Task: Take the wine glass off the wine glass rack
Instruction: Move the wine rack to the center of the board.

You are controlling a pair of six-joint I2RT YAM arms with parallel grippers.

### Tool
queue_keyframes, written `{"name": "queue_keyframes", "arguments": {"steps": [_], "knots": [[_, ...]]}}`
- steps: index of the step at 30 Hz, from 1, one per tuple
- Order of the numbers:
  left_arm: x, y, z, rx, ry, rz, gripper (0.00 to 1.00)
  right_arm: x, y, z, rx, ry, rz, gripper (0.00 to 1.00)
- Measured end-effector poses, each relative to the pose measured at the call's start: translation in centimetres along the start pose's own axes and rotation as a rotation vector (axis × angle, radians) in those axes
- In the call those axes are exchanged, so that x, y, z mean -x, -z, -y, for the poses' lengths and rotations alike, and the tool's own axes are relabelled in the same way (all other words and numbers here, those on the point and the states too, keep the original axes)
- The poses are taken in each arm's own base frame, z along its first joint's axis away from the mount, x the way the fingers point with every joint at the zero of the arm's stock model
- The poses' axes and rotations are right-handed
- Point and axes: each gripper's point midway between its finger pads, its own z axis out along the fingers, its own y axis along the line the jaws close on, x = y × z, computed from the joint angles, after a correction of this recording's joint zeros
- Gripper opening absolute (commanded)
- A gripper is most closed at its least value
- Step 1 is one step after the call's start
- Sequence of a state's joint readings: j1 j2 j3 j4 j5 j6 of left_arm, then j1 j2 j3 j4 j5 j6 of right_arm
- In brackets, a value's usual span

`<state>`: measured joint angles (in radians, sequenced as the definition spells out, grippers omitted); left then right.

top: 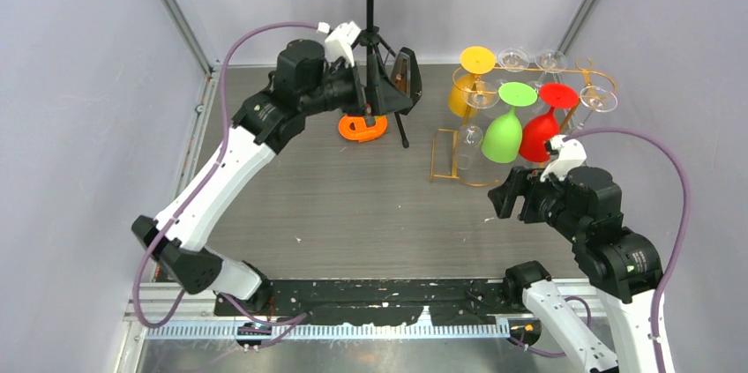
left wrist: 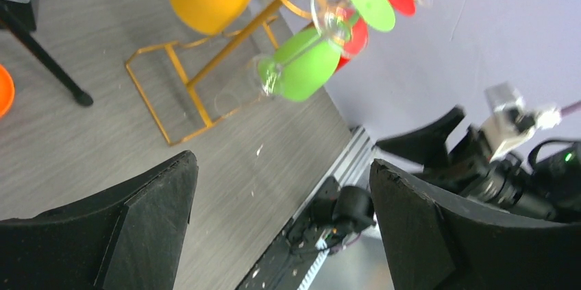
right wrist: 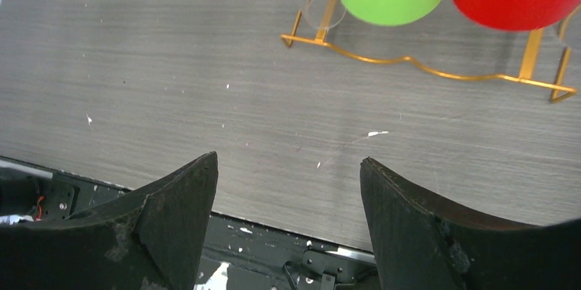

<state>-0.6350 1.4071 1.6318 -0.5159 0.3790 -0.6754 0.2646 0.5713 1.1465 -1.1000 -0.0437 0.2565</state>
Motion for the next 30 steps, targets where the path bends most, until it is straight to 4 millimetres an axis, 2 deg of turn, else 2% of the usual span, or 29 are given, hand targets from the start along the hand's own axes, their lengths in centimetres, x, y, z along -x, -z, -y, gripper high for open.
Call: {"name": "queue_keyframes", "arguments": {"steps": [5, 11, 18, 22, 30], "knots": [[2.5, -3.3, 0.0, 0.018, 0.019, 0.018, 0.93, -2.0, -0.2, 0.0, 0.025, -0.005, -0.022, 0.82], [3.7, -7.7, -1.2, 0.053, 0.063, -0.002, 0.91, -2.5, 0.4, -0.4, 0.06, -0.01, 0.005, 0.82], [5.6, -10.5, -1.0, 0.055, 0.084, 0.017, 0.89, -2.7, 0.7, -0.4, 0.069, -0.009, 0.021, 0.82], [5.5, -11.5, -1.2, 0.061, 0.107, 0.012, 0.86, -2.8, 0.6, -0.4, 0.069, -0.009, 0.02, 0.82], [3.6, -14.3, -2.1, 0.071, 0.148, -0.035, 0.83, -2.9, 0.7, -0.4, 0.073, -0.003, 0.019, 0.82]]}}
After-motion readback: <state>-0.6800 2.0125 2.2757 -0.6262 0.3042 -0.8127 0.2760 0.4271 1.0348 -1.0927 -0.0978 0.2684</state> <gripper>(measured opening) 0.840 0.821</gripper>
